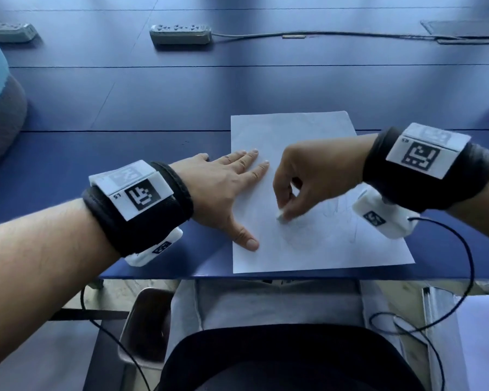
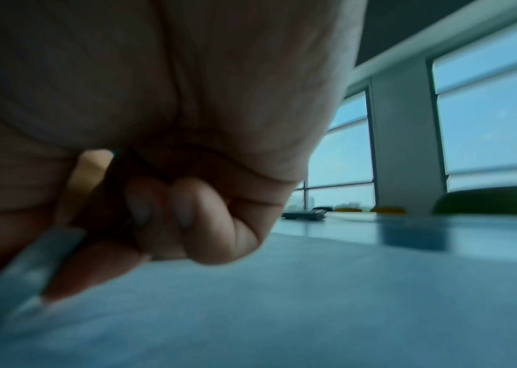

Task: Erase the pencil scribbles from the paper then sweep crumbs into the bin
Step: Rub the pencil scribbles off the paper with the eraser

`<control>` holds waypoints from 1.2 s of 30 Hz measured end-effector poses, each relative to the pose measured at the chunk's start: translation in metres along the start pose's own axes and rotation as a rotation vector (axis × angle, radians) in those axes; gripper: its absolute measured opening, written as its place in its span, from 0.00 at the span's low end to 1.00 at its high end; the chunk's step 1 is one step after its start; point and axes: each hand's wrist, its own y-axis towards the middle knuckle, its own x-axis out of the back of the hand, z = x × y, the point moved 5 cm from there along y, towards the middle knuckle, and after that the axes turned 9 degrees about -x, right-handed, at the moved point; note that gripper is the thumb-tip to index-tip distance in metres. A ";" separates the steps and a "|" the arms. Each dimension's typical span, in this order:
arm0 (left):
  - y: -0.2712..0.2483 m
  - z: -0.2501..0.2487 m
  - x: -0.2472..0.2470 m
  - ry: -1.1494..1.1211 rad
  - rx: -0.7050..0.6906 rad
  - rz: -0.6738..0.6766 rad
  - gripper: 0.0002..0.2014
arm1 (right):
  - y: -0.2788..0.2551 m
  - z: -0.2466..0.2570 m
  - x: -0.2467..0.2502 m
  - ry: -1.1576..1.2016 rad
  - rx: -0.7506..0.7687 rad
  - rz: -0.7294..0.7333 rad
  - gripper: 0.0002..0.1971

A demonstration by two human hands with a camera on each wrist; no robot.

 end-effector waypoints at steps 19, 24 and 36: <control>0.000 0.000 0.000 0.007 -0.001 0.004 0.69 | 0.000 -0.014 0.006 0.047 -0.059 -0.035 0.09; 0.000 -0.001 0.001 0.006 0.001 0.002 0.69 | -0.003 -0.017 0.006 0.061 -0.055 -0.079 0.08; 0.023 -0.020 0.031 0.020 -0.038 -0.177 0.50 | -0.004 -0.035 0.017 0.069 -0.100 -0.304 0.07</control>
